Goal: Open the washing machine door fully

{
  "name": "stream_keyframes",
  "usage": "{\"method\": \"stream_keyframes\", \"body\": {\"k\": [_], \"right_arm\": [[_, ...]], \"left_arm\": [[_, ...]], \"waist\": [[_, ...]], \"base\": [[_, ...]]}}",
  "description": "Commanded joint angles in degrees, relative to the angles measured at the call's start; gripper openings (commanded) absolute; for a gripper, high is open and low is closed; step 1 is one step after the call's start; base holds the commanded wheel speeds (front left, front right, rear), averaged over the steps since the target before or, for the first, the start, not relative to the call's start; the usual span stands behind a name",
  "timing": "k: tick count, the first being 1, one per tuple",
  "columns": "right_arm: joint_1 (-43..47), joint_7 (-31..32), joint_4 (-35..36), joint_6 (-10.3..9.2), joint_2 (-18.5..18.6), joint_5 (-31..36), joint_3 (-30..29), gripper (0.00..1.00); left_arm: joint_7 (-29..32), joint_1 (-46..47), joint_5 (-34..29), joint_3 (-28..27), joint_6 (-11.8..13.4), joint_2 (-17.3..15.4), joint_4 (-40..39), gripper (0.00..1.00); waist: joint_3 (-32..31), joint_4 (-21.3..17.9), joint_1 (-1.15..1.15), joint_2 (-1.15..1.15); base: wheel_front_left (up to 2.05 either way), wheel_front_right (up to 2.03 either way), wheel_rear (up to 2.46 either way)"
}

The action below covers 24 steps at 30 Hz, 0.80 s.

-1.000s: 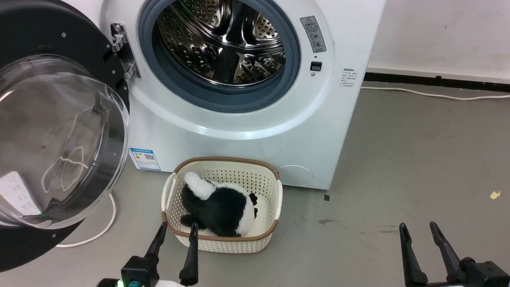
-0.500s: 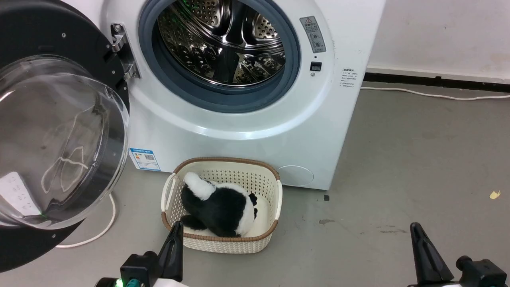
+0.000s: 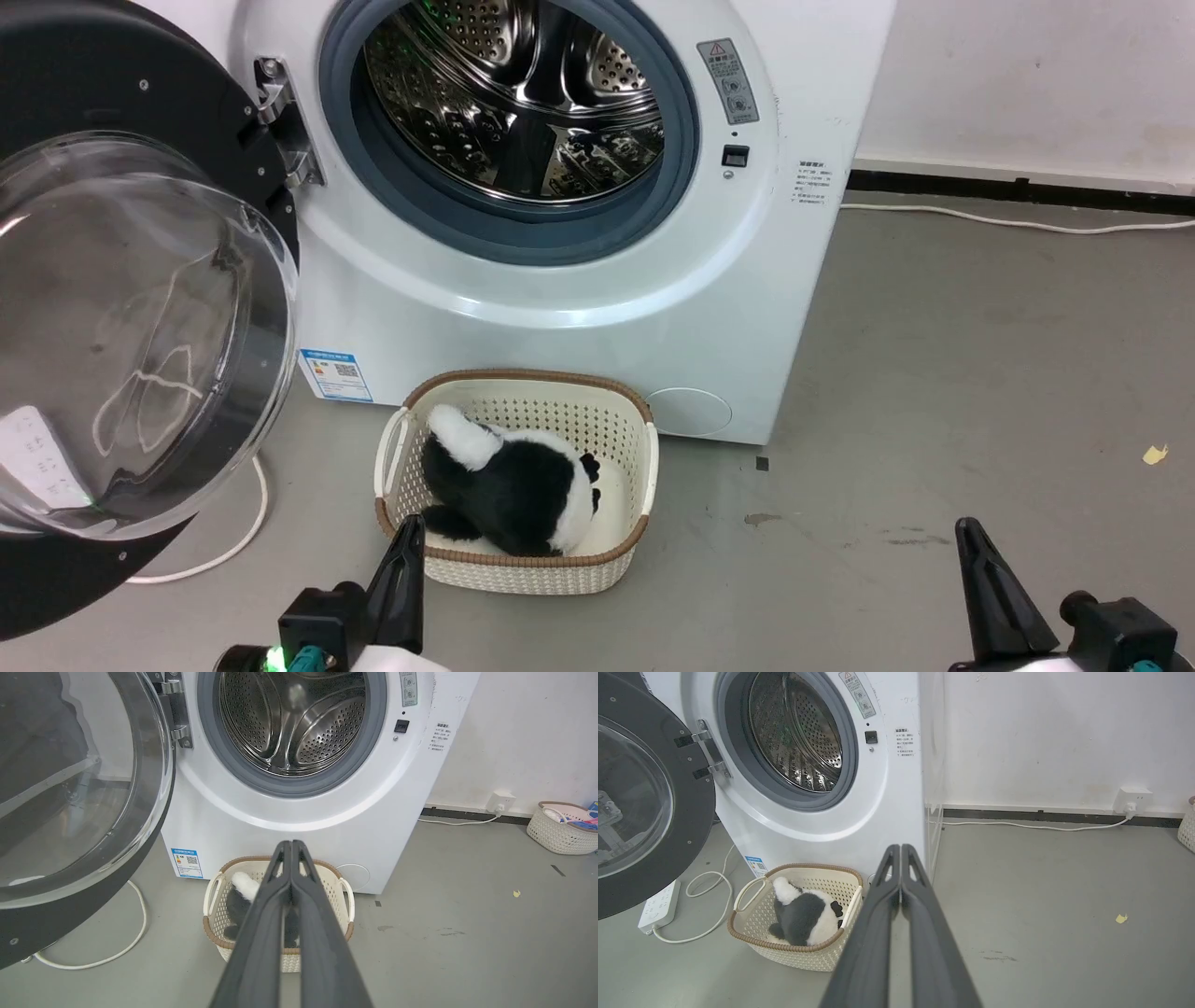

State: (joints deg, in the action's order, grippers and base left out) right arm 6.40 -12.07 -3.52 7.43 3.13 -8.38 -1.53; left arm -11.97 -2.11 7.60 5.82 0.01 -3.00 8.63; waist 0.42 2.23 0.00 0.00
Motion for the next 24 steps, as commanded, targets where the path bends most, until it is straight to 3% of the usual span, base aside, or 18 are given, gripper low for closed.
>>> {"method": "stream_keyframes", "body": {"k": [1,24], "right_arm": [[-1.01,0.43,0.34,0.02,-0.05,0.48,0.03,0.00],[-2.27,3.14,1.08,0.03,-0.10,2.32,0.38,0.00]], "left_arm": [[0.39,0.43,-0.71,-0.38,0.00,0.00,-0.50,0.00],[3.09,0.82,-2.31,-1.64,0.00,0.03,-2.39,0.00]], "waist": [[-0.01,-0.03,0.00,0.00],[-0.10,-0.54,0.00,0.00]], "base": [[0.00,0.00,0.00],[0.00,0.00,0.00]]}}
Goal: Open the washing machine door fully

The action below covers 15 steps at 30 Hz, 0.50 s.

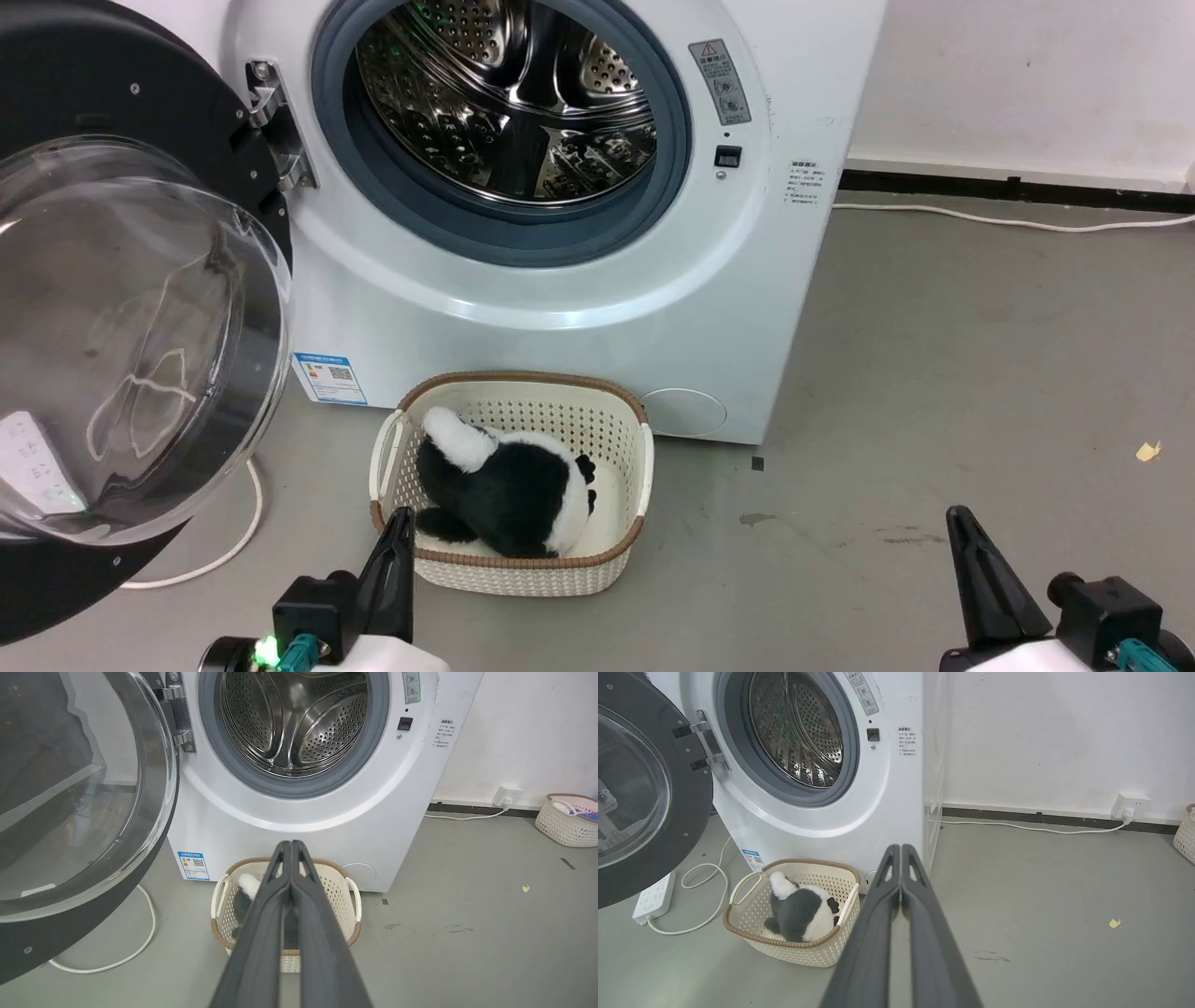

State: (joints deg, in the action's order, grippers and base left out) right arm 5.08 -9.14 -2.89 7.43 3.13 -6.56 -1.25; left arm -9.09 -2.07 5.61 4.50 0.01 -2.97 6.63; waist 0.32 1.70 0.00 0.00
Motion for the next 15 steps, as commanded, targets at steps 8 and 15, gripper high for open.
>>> {"method": "stream_keyframes", "body": {"k": [8,15], "right_arm": [[-1.38,1.15,0.71,0.03,-0.11,1.14,0.22,0.00],[-1.87,2.21,1.00,0.03,-0.13,1.86,0.36,0.00]], "left_arm": [[1.14,0.91,-0.88,-0.76,0.00,0.01,-1.05,0.00],[2.20,1.07,-1.51,-1.26,0.00,0.02,-1.79,0.00]], "waist": [[-0.04,-0.19,0.00,0.00],[-0.07,-0.39,0.00,0.00]], "base": [[0.00,0.00,0.00],[0.00,0.00,0.00]]}}
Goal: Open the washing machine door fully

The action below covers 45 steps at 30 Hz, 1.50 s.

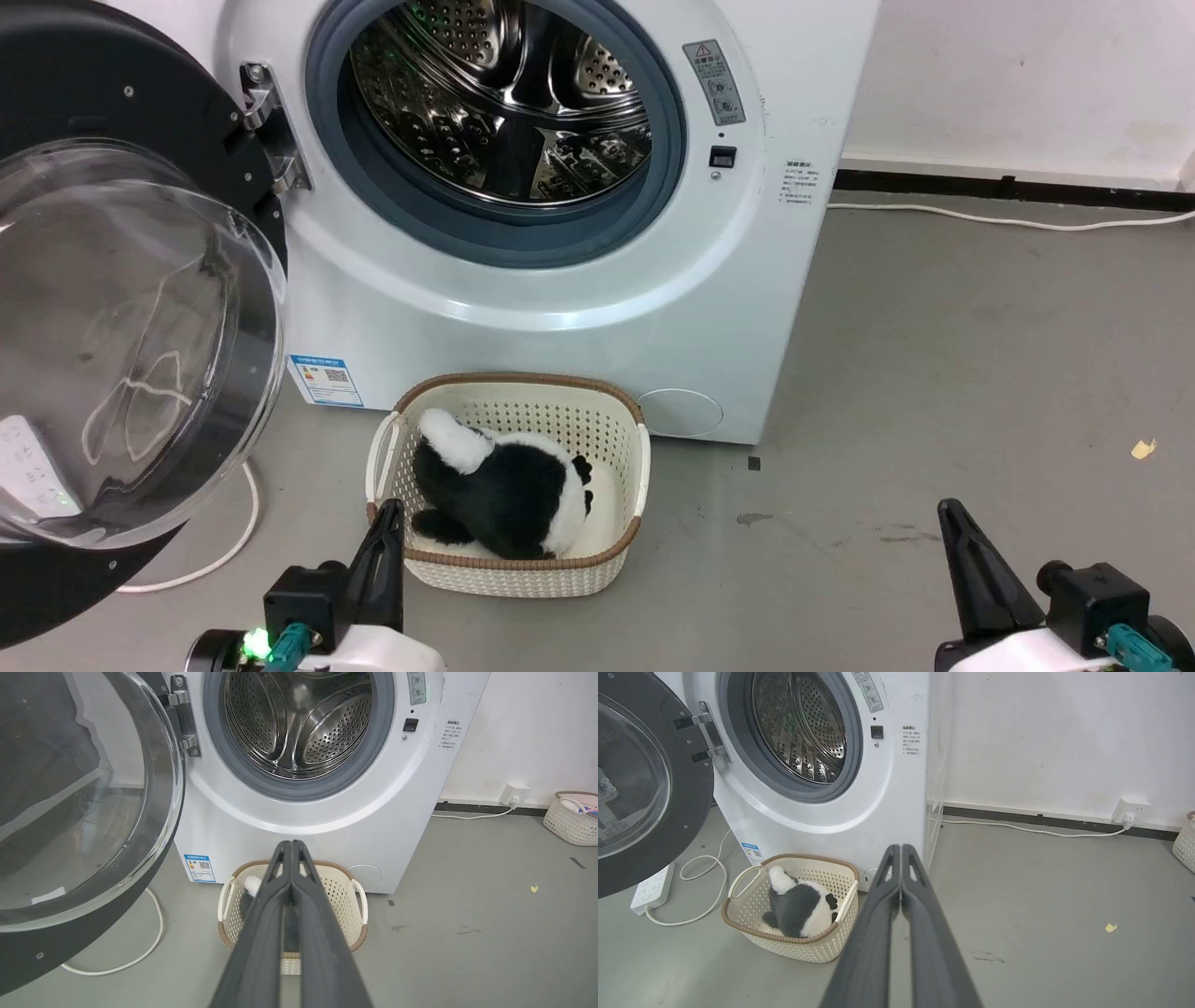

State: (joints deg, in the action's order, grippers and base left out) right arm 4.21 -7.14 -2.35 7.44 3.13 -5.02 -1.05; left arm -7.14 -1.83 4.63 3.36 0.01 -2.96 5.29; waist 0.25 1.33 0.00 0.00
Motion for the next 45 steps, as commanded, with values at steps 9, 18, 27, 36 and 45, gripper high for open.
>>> {"method": "stream_keyframes", "body": {"k": [9,18,27,36,45], "right_arm": [[-1.50,1.27,0.74,0.03,-0.15,1.03,0.29,0.00],[-1.93,2.21,1.00,0.03,-0.17,1.67,0.41,0.00],[-2.42,3.27,1.29,0.03,-0.18,2.39,0.55,0.00],[-2.91,4.32,1.58,0.04,-0.20,3.11,0.69,0.00],[-3.40,5.38,1.87,0.04,-0.22,3.83,0.82,0.00]], "left_arm": [[1.30,0.98,-1.16,-0.61,0.00,0.02,-1.19,0.00],[2.23,1.11,-1.71,-1.05,0.00,0.03,-1.85,0.00],[3.29,1.27,-2.34,-1.55,0.00,0.04,-2.59,0.00],[4.34,1.42,-2.97,-2.04,0.00,0.05,-3.32,0.00],[5.39,1.57,-3.59,-2.54,0.00,0.06,-4.07,0.00]], "waist": [[-0.04,-0.22,0.00,0.00],[-0.07,-0.39,0.00,0.00],[-0.11,-0.60,0.00,0.00],[-0.15,-0.80,0.00,0.00],[-0.19,-1.00,0.00,0.00]], "base": [[0.00,0.00,0.00],[0.00,0.00,0.00],[0.00,0.00,0.00],[0.00,0.00,0.00],[0.00,0.00,0.00]]}}
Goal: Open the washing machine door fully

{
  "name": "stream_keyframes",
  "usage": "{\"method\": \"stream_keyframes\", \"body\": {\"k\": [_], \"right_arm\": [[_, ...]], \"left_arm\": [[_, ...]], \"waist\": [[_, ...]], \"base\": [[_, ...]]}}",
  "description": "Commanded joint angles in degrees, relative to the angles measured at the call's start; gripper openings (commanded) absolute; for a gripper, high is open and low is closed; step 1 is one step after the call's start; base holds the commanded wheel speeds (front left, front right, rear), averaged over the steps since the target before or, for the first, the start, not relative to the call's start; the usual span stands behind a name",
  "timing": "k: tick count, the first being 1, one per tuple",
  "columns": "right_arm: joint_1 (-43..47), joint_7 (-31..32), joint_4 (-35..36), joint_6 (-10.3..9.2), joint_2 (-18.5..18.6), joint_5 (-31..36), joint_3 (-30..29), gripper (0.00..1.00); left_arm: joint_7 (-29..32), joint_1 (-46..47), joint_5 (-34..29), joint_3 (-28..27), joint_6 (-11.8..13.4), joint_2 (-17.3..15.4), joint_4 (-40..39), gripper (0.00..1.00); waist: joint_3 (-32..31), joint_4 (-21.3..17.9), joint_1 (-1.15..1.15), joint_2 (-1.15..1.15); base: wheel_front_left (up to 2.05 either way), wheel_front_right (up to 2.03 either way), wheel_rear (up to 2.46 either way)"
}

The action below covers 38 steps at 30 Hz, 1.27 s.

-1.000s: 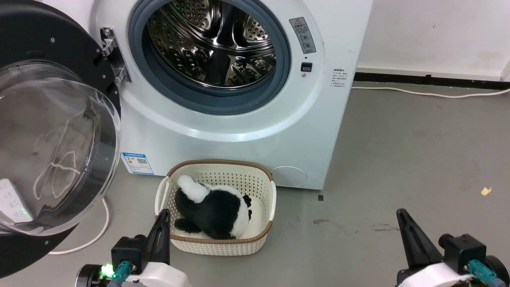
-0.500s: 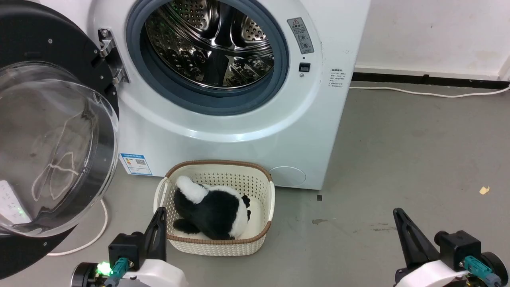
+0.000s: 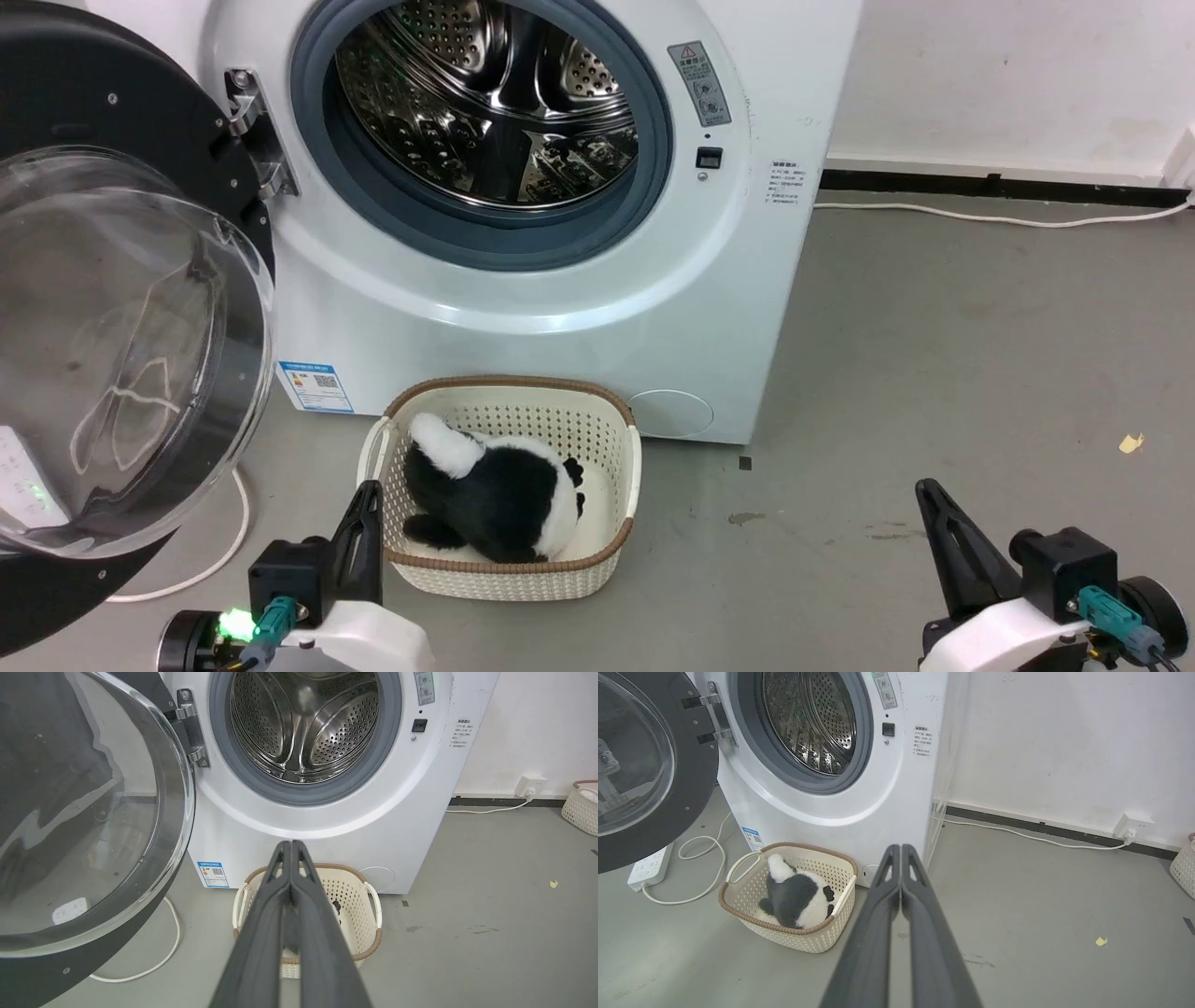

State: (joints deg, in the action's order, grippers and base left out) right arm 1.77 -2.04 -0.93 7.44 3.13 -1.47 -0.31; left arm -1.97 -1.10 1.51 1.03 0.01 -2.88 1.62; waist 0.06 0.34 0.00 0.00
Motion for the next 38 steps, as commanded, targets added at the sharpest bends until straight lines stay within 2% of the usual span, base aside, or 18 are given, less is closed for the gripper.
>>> {"method": "stream_keyframes", "body": {"k": [1,38], "right_arm": [[-1.01,0.40,0.48,0.04,-0.22,0.36,0.10,0.00],[-1.77,2.04,0.93,0.05,-0.25,1.47,0.31,0.00]], "left_arm": [[0.35,0.87,-0.54,-0.26,0.00,-0.01,-0.48,0.00],[1.97,1.10,-1.51,-1.03,-0.01,0.01,-1.62,0.00]], "waist": [[-0.01,-0.03,0.00,0.00],[-0.06,-0.34,0.00,0.00]], "base": [[0.00,0.00,0.00],[0.00,0.00,0.00]]}}
